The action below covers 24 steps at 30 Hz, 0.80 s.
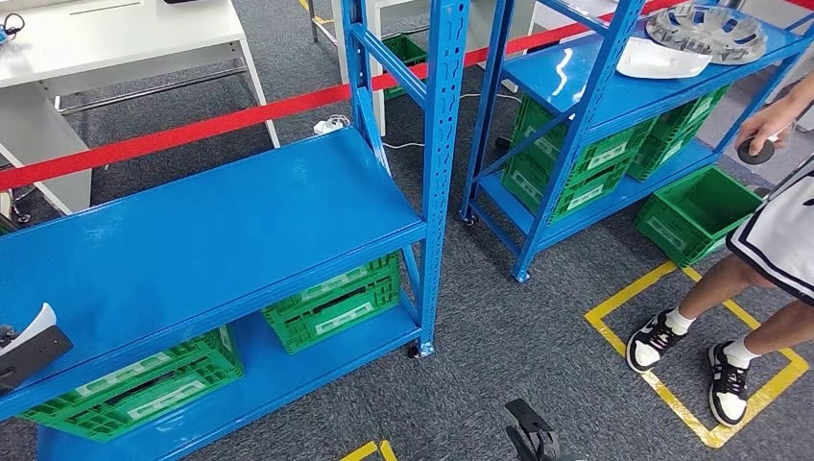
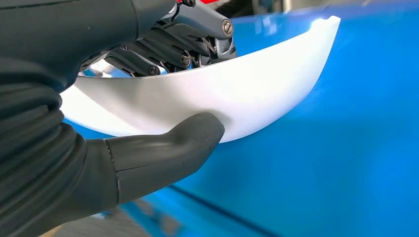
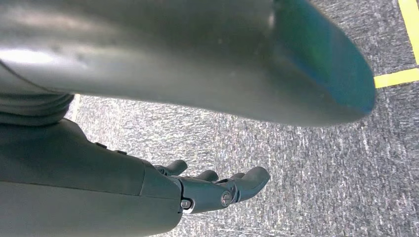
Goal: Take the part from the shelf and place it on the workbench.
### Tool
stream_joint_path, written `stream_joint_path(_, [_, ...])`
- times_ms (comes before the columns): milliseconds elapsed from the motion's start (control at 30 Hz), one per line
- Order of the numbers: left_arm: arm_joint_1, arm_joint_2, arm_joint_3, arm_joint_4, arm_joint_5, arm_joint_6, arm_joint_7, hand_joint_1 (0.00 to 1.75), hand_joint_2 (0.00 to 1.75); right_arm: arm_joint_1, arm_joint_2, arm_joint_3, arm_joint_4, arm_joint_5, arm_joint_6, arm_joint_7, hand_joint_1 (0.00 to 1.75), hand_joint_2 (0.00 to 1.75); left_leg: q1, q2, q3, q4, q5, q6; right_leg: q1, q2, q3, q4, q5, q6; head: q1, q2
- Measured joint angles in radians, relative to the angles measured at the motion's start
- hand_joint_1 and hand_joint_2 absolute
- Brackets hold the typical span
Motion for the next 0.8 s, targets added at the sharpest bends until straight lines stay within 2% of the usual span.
stream_joint_path(333, [0.001,-0.010,0.029,-0.007,0.084,0.003,-0.064,1.75,1.75,0.000,0.000,-0.003,0.000,0.000,0.000,-0.002,0.00,0.00,0.000,-0.001,0.000,0.000,0.000,0.000,0.000,-0.001,0.000,0.000,0.000,0.000,0.000,0.000])
stream_joint_path(467, [-0.001,-0.031,0.090,-0.023,0.151,-0.006,-0.111,1.75,1.75,0.000,0.000,-0.007,0.000,0.000,0.000,-0.003,0.00,0.00,0.000,0.000,0.000,0.000,0.000,0.000,-0.001,-0.001,0.000,0.000,0.000,0.000,0.000,0.000])
stream_joint_path(533, [-0.004,-0.055,0.152,-0.046,0.264,-0.036,-0.202,1.75,1.75,0.000,0.000,-0.009,0.000,0.000,0.000,-0.004,0.00,0.00,0.000,-0.001,0.001,0.000,0.001,0.000,0.000,-0.001,-0.001,0.000,0.001,0.001,0.000,0.000])
stream_joint_path(600, [-0.007,-0.081,0.210,-0.096,0.457,-0.095,-0.306,1.75,1.75,-0.001,0.000,-0.010,0.000,0.000,0.000,-0.005,0.00,0.00,0.000,-0.002,0.001,0.001,0.003,0.000,0.001,-0.001,-0.003,0.000,0.003,0.001,0.000,0.000])
stream_joint_path(700, [-0.010,-0.107,0.243,-0.234,0.726,-0.179,-0.313,1.75,1.75,-0.003,0.000,-0.014,0.000,0.004,0.000,-0.004,0.00,0.00,0.000,-0.001,-0.001,0.001,0.004,0.000,0.000,0.000,-0.006,0.000,0.005,0.001,0.000,0.000])
stream_joint_path(800, [-0.008,-0.117,0.243,-0.392,0.890,-0.214,-0.278,1.75,1.75,-0.001,0.000,-0.018,0.000,0.010,0.000,-0.002,0.00,0.00,0.000,0.000,-0.002,0.001,0.003,0.000,0.000,0.001,-0.006,0.000,0.005,0.001,0.000,0.000])
